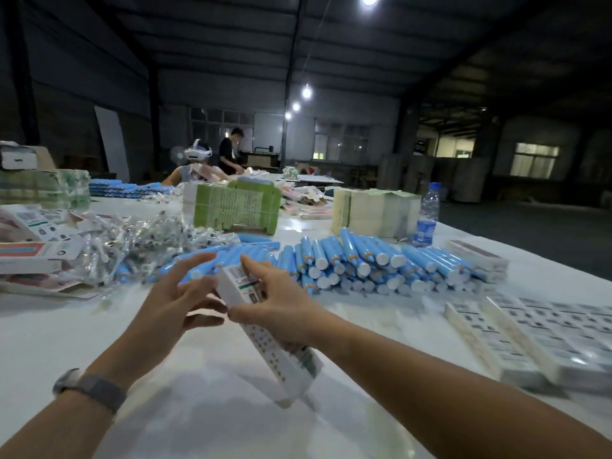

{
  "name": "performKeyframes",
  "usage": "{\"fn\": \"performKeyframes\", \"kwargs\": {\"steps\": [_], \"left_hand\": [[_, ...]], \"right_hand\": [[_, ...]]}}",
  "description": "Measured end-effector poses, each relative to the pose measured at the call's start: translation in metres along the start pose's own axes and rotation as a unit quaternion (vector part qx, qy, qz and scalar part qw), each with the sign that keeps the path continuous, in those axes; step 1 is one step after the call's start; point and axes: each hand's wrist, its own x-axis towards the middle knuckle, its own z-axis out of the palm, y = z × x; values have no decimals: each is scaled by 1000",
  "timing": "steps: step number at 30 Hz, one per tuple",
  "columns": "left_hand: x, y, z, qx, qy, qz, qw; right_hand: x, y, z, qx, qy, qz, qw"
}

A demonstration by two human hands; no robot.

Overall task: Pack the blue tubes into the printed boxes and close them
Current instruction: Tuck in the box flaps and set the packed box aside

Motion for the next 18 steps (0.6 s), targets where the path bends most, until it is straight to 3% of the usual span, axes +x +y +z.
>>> {"fn": "performKeyframes", "kwargs": {"steps": [4,8,11,13,16,18], "left_hand": [[0,-8,-3,90,7,-11,996],[2,-23,-8,165,-5,-21,986],[4,-39,-13,178,-16,-38,983],[6,-47,-16,179,-22,-45,983],[9,-52,-19,188,-18,-43,981],[10,-52,-21,192,-16,-43,980]], "right_hand": [[-29,32,-69,-221,61,64,971],[-69,81,-154,-387,66,253,884],[-101,118,-193,-449,69,360,815],[-112,130,-207,-439,75,394,804],[-106,126,-216,-455,65,378,804],[-103,126,-207,-446,10,375,813]]}}
